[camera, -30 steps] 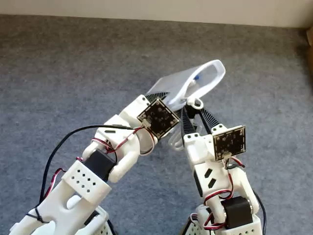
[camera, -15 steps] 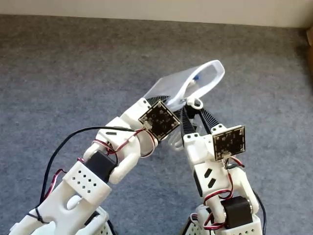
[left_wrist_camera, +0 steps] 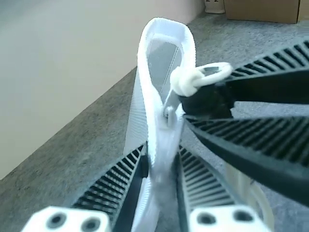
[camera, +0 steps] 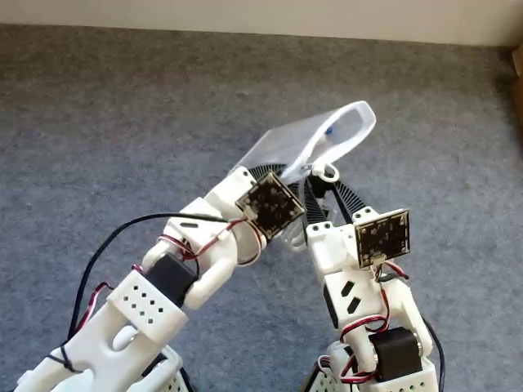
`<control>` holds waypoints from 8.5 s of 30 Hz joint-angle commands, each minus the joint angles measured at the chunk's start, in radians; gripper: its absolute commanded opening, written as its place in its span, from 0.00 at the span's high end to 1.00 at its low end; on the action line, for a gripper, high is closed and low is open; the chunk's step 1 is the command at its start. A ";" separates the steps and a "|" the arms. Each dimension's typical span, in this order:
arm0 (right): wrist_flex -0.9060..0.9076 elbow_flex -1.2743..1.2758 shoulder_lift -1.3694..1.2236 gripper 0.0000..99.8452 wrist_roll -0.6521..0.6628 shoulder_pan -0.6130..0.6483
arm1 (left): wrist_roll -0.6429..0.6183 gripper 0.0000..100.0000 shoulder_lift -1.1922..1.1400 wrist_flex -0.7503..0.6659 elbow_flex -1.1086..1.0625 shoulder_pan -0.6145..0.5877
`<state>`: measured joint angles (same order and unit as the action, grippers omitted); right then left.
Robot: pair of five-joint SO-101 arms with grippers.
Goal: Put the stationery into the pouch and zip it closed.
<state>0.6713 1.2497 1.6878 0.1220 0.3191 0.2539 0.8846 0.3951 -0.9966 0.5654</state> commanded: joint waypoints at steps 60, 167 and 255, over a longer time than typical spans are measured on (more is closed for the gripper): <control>-0.252 0.010 0.005 0.99 -0.087 -0.351 | 0.060 0.99 0.036 0.066 -0.019 -0.015; -0.036 -0.262 -0.329 0.99 0.083 -0.018 | 0.035 0.99 0.455 0.169 -0.127 -0.088; 0.140 -0.303 -0.326 0.75 0.061 -0.005 | 0.035 0.99 0.456 0.169 -0.127 -0.094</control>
<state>0.8048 0.9567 1.3119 0.1619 0.2961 0.2984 1.3172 0.5700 -1.1377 0.4826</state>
